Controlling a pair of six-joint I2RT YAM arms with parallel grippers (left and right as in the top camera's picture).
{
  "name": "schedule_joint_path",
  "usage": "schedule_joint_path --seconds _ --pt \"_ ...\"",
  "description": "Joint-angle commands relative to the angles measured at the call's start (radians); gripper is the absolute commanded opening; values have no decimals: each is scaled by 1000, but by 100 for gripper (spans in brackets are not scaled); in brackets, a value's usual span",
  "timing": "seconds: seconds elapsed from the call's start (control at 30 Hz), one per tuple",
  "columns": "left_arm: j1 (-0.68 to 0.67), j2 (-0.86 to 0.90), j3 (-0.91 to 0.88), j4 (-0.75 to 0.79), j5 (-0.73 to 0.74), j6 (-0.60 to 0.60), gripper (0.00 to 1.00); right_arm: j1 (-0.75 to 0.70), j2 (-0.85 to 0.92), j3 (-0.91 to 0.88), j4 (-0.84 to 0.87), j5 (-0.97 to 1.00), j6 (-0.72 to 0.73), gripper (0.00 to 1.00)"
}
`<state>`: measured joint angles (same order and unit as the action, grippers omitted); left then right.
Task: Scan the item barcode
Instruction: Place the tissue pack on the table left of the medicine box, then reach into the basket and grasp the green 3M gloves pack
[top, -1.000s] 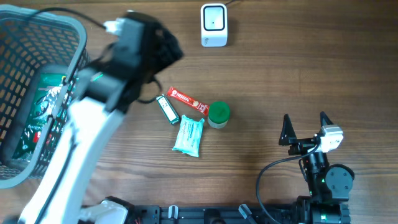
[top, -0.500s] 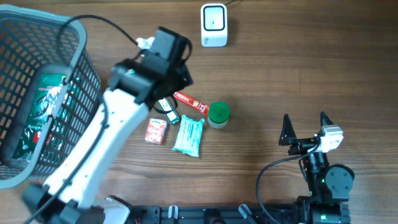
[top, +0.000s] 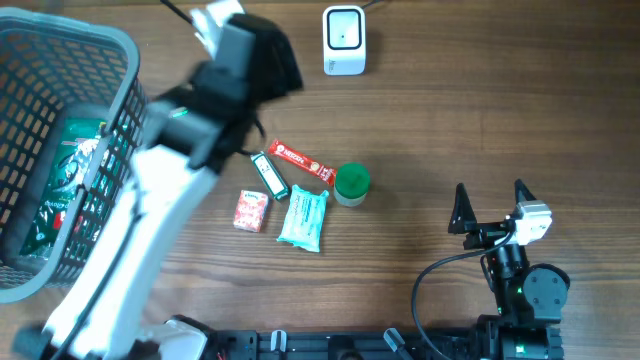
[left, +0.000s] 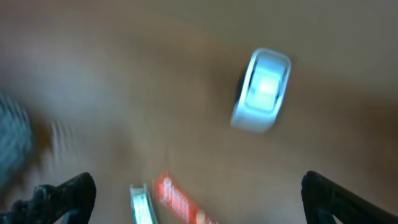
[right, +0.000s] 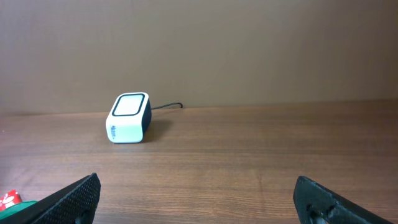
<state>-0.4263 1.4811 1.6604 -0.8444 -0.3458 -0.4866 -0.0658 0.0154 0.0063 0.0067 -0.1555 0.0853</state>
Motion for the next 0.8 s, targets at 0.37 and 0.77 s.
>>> schedule_joint_path --seconds 0.37,0.77 --pt "874 -22 40 -215 2 -1035 100 4 -6 -1 3 7 -6 100" --pt "1004 436 40 -275 169 -1303 98 4 -6 -1 3 7 -6 100"
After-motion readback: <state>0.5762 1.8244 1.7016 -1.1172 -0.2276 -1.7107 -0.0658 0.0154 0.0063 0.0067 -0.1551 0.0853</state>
